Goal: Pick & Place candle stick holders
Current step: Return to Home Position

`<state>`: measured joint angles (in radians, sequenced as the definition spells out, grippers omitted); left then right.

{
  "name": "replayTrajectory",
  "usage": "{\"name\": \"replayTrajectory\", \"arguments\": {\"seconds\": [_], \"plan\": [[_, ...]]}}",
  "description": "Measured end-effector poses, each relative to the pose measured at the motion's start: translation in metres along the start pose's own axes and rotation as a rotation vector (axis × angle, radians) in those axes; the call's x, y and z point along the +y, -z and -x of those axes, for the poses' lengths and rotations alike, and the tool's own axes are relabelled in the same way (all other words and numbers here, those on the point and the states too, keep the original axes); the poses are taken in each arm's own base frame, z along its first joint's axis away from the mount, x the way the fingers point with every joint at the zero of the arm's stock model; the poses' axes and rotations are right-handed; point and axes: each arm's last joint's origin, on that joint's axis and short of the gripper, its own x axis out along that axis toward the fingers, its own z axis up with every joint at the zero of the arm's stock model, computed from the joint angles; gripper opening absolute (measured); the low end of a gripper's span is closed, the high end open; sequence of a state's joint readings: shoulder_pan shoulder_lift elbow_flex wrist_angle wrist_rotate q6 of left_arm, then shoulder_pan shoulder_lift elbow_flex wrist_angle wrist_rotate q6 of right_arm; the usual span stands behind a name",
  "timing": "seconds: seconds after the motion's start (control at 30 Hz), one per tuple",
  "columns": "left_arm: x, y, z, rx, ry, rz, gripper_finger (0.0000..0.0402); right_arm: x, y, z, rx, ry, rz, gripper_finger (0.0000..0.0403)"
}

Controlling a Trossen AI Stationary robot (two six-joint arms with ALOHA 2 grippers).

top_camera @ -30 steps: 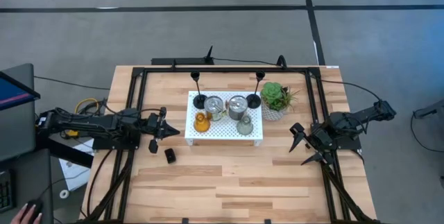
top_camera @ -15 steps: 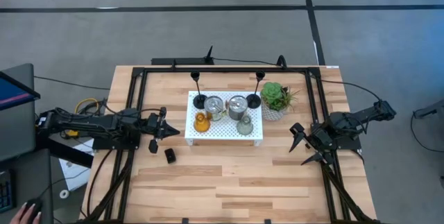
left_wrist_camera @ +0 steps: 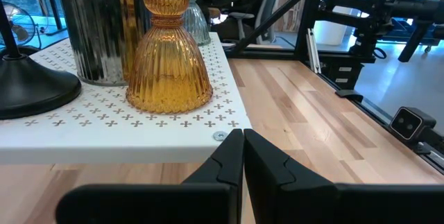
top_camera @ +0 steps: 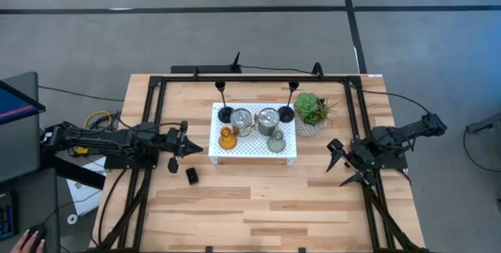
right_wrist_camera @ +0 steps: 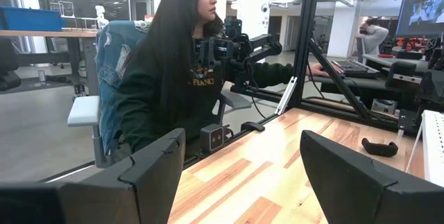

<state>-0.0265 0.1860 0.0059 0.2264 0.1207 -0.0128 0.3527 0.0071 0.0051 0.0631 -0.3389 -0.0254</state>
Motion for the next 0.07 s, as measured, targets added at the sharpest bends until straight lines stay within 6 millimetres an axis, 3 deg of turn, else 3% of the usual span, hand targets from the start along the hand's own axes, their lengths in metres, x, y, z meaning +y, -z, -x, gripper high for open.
{"name": "replayTrajectory", "arguments": {"seconds": [0.07], "plan": [[0.0, 0.0, 0.0, 0.0, 0.0, 0.0, 0.0011, 0.0, 0.0, 0.0, 0.0, 0.0, 0.0, 0.0276]]}}
